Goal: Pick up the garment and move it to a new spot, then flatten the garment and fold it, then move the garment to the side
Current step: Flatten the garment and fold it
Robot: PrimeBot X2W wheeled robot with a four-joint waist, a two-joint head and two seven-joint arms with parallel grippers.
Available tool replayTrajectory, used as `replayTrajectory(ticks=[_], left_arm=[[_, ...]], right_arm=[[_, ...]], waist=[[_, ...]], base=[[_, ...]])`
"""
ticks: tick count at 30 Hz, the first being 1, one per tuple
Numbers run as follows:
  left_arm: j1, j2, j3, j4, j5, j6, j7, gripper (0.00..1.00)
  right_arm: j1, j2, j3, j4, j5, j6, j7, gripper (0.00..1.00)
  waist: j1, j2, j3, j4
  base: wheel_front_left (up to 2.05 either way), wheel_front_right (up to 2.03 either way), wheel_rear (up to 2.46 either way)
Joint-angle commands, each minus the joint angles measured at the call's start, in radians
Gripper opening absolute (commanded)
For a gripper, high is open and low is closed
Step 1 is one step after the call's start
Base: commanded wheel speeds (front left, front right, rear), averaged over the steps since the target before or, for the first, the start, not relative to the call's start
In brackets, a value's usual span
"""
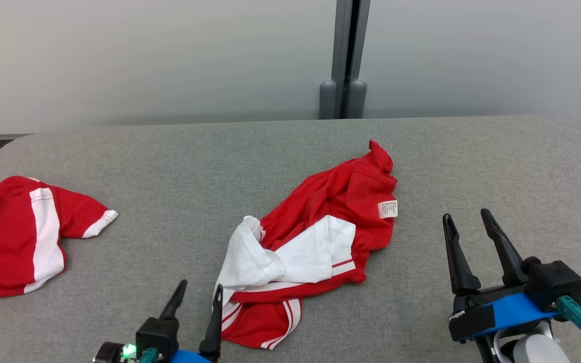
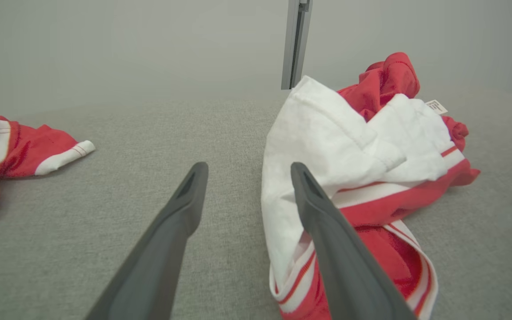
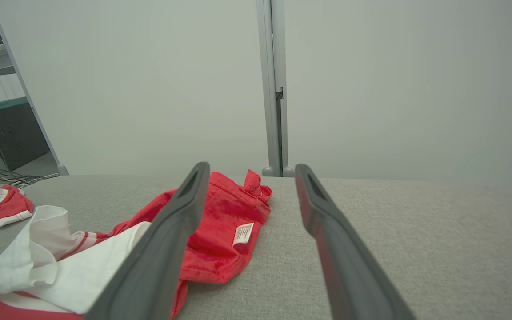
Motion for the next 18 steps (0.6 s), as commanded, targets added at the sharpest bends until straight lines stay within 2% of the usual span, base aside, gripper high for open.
replayTrajectory(ticks=[1, 5, 15, 17, 18], left_arm=[[-0.002, 0.0, -0.008, 0.012, 0.005, -0.004, -0.005, 1.0], [-0.024, 0.0, -0.051, 0.118, -0.011, -0.017, -0.005, 1.0], [-0.075, 0.001, -0.071, 0.27, -0.046, -0.022, -0.005, 1.0], [-0.09, 0.001, -0.071, 0.28, -0.064, -0.023, -0.005, 0.0], [-0.097, 0.0, -0.075, 0.287, -0.068, -0.024, -0.005, 0.0]], right_arm=[[0.002, 0.0, 0.001, 0.0, 0.004, 0.0, -0.004, 1.0], [-0.014, -0.004, 0.006, 0.002, 0.007, 0.0, -0.004, 1.0], [-0.025, -0.008, 0.008, 0.002, 0.01, 0.0, -0.004, 1.0], [-0.026, -0.007, 0.008, 0.0, 0.01, 0.0, -0.004, 1.0], [-0.026, -0.008, 0.007, 0.0, 0.011, 0.0, -0.004, 1.0]], waist=[[0.0, 0.0, 0.003, -0.001], [0.0, 0.0, 0.02, -0.017], [0.0, 0.0, 0.041, -0.038], [0.0, 0.0, 0.044, -0.04], [0.0, 0.0, 0.046, -0.04]], base=[[0.0, 0.0, 0.0], [0.0, 0.0, 0.0], [0.0, 0.0, 0.0], [0.0, 0.0, 0.0], [0.0, 0.0, 0.0]])
